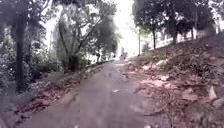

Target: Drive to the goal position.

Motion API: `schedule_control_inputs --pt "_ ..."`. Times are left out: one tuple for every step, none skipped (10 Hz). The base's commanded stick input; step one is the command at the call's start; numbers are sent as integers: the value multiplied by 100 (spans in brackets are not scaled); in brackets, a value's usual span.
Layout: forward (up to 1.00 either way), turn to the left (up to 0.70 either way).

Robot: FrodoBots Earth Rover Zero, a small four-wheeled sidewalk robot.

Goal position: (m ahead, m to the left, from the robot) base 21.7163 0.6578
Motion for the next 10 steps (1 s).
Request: schedule_control_inputs --pt "100 0" --pt "100 0" --pt "100 0" --pt "100 0" --pt "100 0" --pt "100 0" --pt "100 -1" --pt "100 -5" --pt "100 -35" --pt "100 -28"
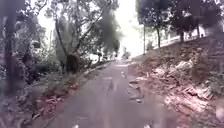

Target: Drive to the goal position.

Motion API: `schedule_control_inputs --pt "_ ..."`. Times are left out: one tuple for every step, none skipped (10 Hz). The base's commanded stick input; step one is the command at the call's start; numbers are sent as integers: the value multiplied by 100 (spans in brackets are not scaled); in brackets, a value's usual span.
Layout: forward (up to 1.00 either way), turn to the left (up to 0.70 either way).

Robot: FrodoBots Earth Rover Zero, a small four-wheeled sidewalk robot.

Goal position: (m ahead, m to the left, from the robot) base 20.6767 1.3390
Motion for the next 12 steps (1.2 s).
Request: schedule_control_inputs --pt "100 -4" --pt "100 0" --pt "100 0" --pt "100 0" --pt "100 0" --pt "100 0" --pt "100 0" --pt "100 0" --pt "100 0" --pt "100 0" --pt "100 0" --pt "100 0"
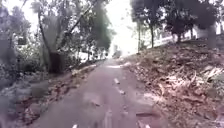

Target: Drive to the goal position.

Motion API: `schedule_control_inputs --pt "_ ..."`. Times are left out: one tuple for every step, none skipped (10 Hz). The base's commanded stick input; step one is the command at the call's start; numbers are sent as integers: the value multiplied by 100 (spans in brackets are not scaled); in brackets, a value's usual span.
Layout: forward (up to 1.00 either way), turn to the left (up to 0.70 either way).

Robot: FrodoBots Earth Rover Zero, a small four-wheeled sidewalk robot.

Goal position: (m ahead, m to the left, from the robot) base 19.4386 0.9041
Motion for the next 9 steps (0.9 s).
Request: schedule_control_inputs --pt "100 0" --pt "100 0" --pt "100 0" --pt "100 0" --pt "100 0" --pt "100 0" --pt "100 0" --pt "100 0" --pt "100 0"
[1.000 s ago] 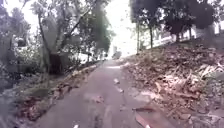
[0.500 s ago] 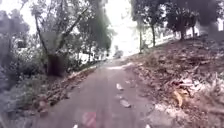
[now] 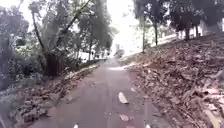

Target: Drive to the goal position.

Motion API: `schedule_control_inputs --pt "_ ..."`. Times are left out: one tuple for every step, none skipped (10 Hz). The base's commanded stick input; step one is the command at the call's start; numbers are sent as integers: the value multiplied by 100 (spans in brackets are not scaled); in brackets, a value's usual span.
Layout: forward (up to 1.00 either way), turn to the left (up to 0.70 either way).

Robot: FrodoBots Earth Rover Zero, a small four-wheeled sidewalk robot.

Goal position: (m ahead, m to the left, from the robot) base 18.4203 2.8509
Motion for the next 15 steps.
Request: schedule_control_inputs --pt "100 0" --pt "100 0" --pt "100 0" --pt "100 0" --pt "100 0" --pt "100 0" --pt "100 0" --pt "100 0" --pt "100 0" --pt "100 0" --pt "100 0" --pt "100 0" --pt "100 0" --pt "100 0" --pt "100 0"
